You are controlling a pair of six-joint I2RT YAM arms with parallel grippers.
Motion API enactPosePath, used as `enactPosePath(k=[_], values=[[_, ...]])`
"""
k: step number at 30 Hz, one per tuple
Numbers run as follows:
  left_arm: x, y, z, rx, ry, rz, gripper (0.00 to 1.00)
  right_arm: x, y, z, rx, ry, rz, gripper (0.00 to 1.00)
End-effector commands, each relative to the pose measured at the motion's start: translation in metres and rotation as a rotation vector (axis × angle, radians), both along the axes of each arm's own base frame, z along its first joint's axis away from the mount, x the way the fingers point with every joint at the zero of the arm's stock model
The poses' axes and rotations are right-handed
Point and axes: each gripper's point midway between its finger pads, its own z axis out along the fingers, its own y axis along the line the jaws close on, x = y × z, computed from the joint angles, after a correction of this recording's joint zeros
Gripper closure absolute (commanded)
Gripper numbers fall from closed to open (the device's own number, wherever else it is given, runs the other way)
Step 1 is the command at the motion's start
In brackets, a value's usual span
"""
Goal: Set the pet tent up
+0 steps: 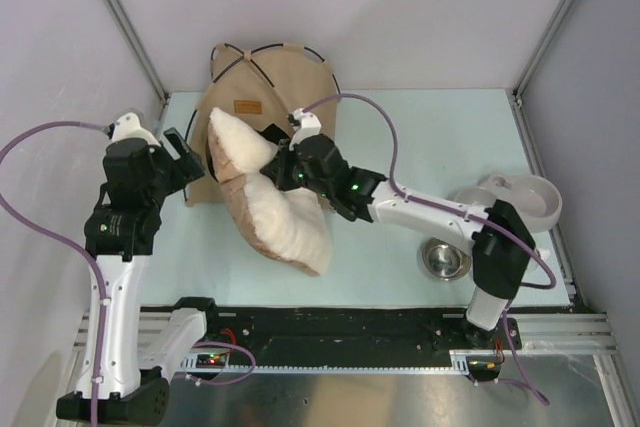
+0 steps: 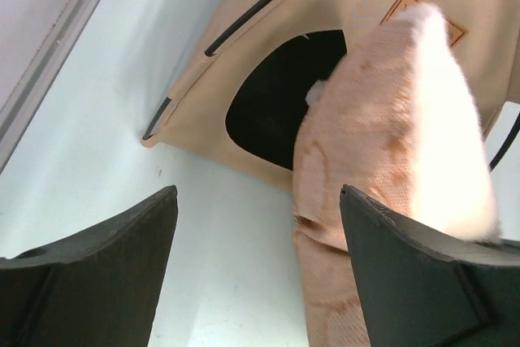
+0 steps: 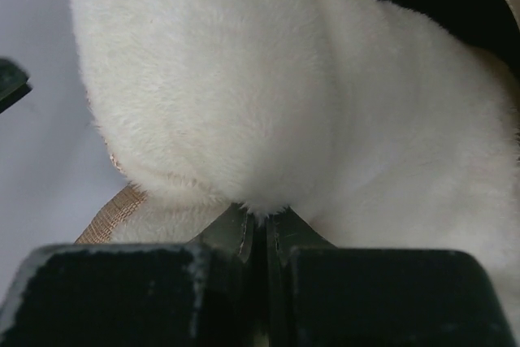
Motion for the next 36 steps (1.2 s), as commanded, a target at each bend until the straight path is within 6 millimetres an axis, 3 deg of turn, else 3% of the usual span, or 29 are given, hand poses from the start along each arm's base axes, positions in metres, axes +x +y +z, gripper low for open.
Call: enactPosePath(k=[1,5,8,14,24,31,36], values=[[0.001,-0.005,0.000,-0.035,-0.018,-0.015,0.16,0.034,0.009,0.006,0.015,-0.022,-0.224,1.00],[0.003,-0.004,-0.009,-0.035,0.003,-0.011,0.16,0.044,0.015,-0.021,-0.067,0.017,-0.349,1.00],[0.008,-0.006,-0.021,-0.048,0.030,-0.010,0.17,0.052,0.008,-0.042,-0.127,0.046,-0.456,1.00],[0.034,-0.017,-0.038,-0.103,0.019,-0.048,0.30,0.059,-0.004,-0.055,-0.175,0.044,-0.570,1.00],[0.084,-0.051,-0.024,-0.218,-0.200,-0.204,0.25,0.052,-0.006,-0.087,-0.248,0.059,-0.551,1.00],[0.104,-0.063,-0.036,-0.262,-0.224,-0.255,0.46,0.052,-0.004,-0.105,-0.285,0.077,-0.520,1.00],[0.110,-0.080,-0.073,-0.266,-0.134,-0.299,0.63,0.047,0.001,-0.123,-0.322,0.091,-0.470,1.00]])
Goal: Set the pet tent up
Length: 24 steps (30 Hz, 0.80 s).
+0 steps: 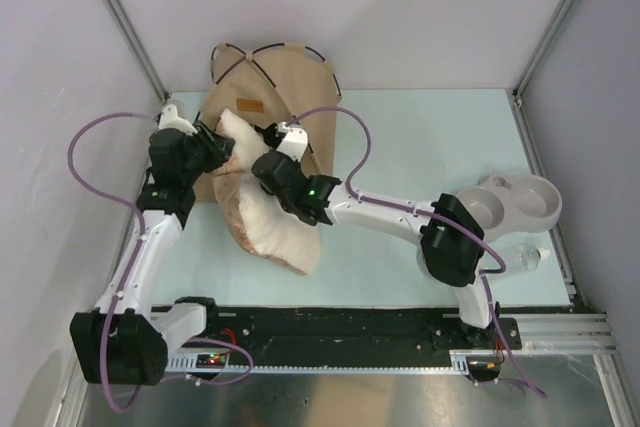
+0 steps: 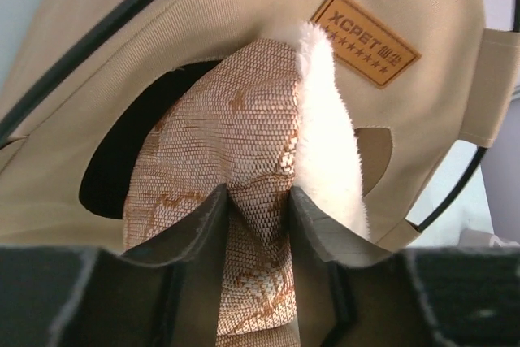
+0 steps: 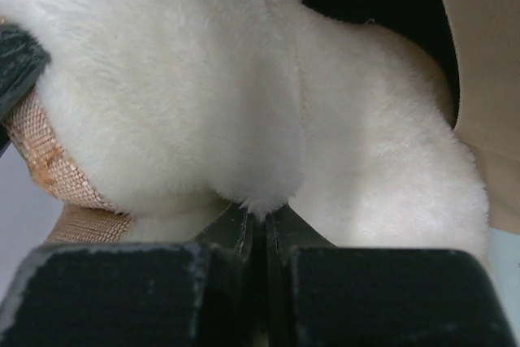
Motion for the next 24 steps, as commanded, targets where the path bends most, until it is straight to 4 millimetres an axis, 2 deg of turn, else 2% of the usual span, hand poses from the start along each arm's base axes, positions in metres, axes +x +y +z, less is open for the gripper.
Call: enactPosePath(k=[1,4,6,10,13,18,24], values=[[0.007,-0.021,-0.013,0.008,-0.008,-0.073,0.65,0.001,-0.013,-0.054,-0.145,0.054,0.008,1.00],[0.002,-0.028,-0.035,0.092,0.032,-0.059,0.69,-0.002,-0.004,-0.055,-0.137,0.053,0.059,0.98],[-0.001,-0.027,-0.051,0.149,0.065,-0.029,0.70,-0.002,0.002,-0.052,-0.128,0.042,0.087,0.92],[-0.004,-0.016,-0.085,0.219,0.173,0.037,0.75,-0.002,0.008,-0.045,-0.119,0.024,0.122,0.79],[-0.003,-0.007,-0.100,0.254,0.248,0.085,0.77,-0.004,0.008,-0.033,-0.107,0.000,0.141,0.68],[0.004,-0.003,-0.097,0.280,0.268,0.104,0.76,-0.014,-0.001,0.000,-0.080,-0.068,0.166,0.47],[0.013,-0.004,-0.090,0.299,0.259,0.097,0.74,-0.034,-0.028,0.040,-0.036,-0.146,0.183,0.23]])
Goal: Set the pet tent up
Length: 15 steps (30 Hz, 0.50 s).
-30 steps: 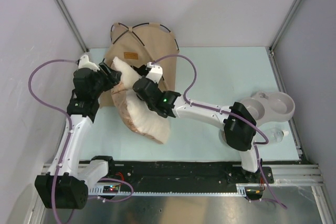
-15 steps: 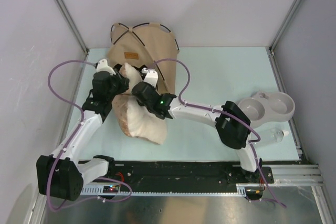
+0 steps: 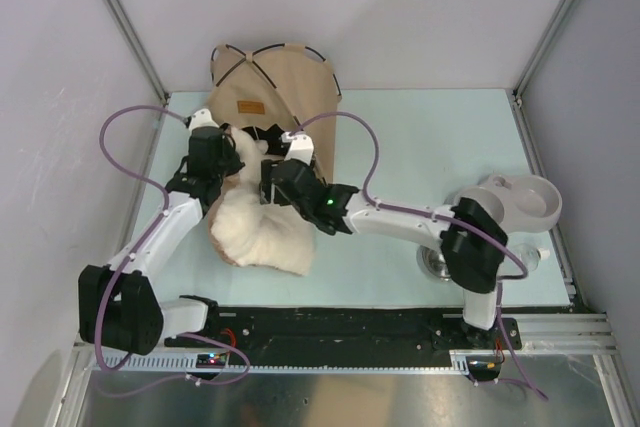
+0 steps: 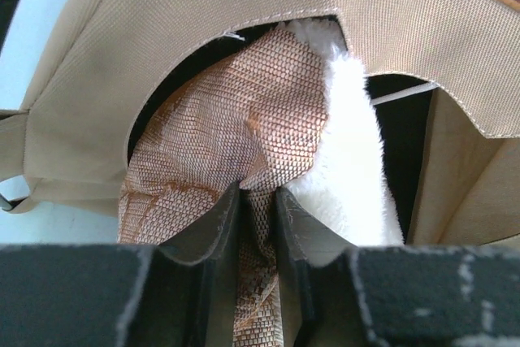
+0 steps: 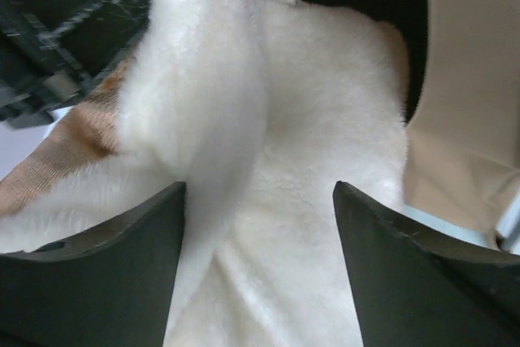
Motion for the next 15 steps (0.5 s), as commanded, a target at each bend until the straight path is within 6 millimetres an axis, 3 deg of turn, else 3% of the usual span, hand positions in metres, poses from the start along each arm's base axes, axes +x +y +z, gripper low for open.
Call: enactPosePath(k=[1,3,5,10,15], values=[[-0.002,-0.004,-0.011,0.042,0.072,-0.027,0.74,-0.015,-0.019,0.073,0.098,-0.116,0.023,0.20],[0.000,-0.004,-0.011,0.043,0.074,-0.028,0.74,-0.021,-0.028,0.073,0.090,-0.096,0.022,0.15],[0.001,-0.005,-0.012,0.043,0.079,-0.031,0.74,-0.024,-0.042,0.061,0.062,-0.038,-0.002,0.12],[0.000,-0.003,-0.015,0.056,0.093,-0.029,0.73,-0.029,-0.064,0.013,-0.025,0.073,-0.032,0.09],[-0.004,-0.001,-0.023,0.064,0.120,-0.021,0.72,-0.030,-0.063,-0.036,-0.092,0.177,-0.011,0.04]])
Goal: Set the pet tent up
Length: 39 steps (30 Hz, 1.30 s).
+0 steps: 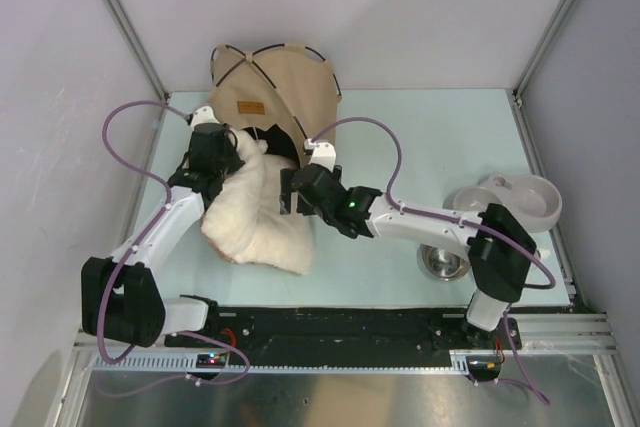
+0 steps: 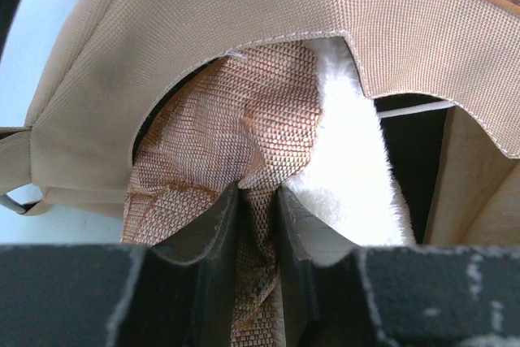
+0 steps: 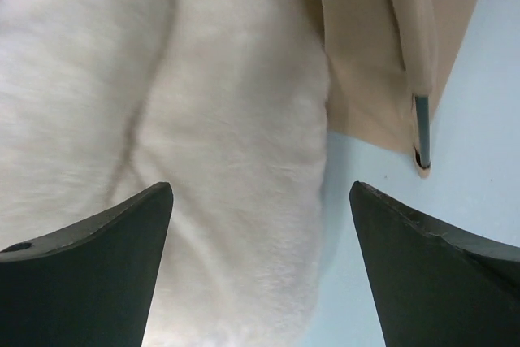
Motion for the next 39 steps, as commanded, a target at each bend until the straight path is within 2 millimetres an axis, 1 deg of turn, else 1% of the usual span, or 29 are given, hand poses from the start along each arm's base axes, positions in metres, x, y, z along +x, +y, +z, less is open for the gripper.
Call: enactPosePath(k=[1,3,5,7,8,10,11,12,13,14,15,18,20,23,24,26,28,30,32,34,36,39], values=[[-0.012,-0.004,-0.021,0.028,0.100,-0.031,0.72,-0.004,-0.002,-0.054,-0.073,0.124,0.017,0.04],[-0.014,-0.004,-0.023,0.030,0.107,-0.033,0.73,-0.006,0.005,-0.072,-0.089,0.153,0.056,0.04],[-0.014,-0.005,-0.025,0.028,0.113,-0.037,0.74,-0.009,0.013,-0.086,-0.098,0.171,0.112,0.07],[-0.015,-0.006,-0.027,0.026,0.119,-0.042,0.75,-0.016,0.026,-0.093,-0.080,0.188,0.190,0.11],[-0.015,-0.006,-0.027,0.026,0.122,-0.044,0.76,-0.021,0.035,-0.093,-0.062,0.191,0.240,0.18],[-0.016,-0.006,-0.030,0.027,0.130,-0.046,0.77,-0.025,0.045,-0.090,-0.033,0.184,0.299,0.35],[-0.016,-0.006,-0.030,0.025,0.131,-0.046,0.77,-0.025,0.048,-0.089,-0.021,0.178,0.315,0.51],[-0.017,-0.006,-0.031,0.026,0.135,-0.046,0.78,-0.024,0.049,-0.088,-0.013,0.175,0.322,0.65],[-0.017,-0.006,-0.032,0.024,0.135,-0.045,0.78,-0.021,0.049,-0.087,-0.003,0.175,0.318,0.82],[-0.017,-0.007,-0.033,0.023,0.138,-0.046,0.78,-0.018,0.049,-0.085,0.005,0.174,0.313,0.91],[-0.017,-0.007,-0.034,0.022,0.140,-0.046,0.78,-0.015,0.047,-0.083,0.009,0.169,0.305,0.95],[-0.017,-0.008,-0.033,0.015,0.138,-0.048,0.79,-0.006,0.044,-0.069,0.012,0.122,0.282,0.99],[-0.016,-0.009,-0.030,0.009,0.131,-0.049,0.79,-0.002,0.044,-0.051,0.021,0.070,0.276,1.00],[-0.015,-0.010,-0.026,0.005,0.122,-0.049,0.79,0.002,0.045,-0.018,0.026,-0.034,0.281,1.00],[-0.014,-0.010,-0.025,0.004,0.118,-0.045,0.79,0.004,0.048,-0.002,0.036,-0.084,0.292,1.00],[-0.012,-0.011,-0.023,0.005,0.115,-0.045,0.79,0.005,0.055,0.023,0.044,-0.162,0.311,1.00],[-0.011,-0.015,-0.024,0.007,0.118,-0.053,0.79,0.010,0.059,0.043,0.035,-0.230,0.310,1.00],[-0.010,-0.018,-0.026,0.014,0.125,-0.062,0.79,0.015,0.064,0.060,0.023,-0.286,0.307,1.00],[-0.008,-0.022,-0.027,0.021,0.127,-0.069,0.79,0.022,0.068,0.072,0.020,-0.321,0.300,1.00],[-0.006,-0.023,-0.027,0.028,0.127,-0.072,0.79,0.030,0.071,0.078,0.016,-0.343,0.291,1.00],[-0.004,-0.024,-0.027,0.033,0.129,-0.072,0.79,0.037,0.072,0.080,0.010,-0.354,0.283,1.00],[-0.001,-0.025,-0.026,0.036,0.128,-0.076,0.79,0.045,0.073,0.078,-0.011,-0.369,0.275,1.00]])
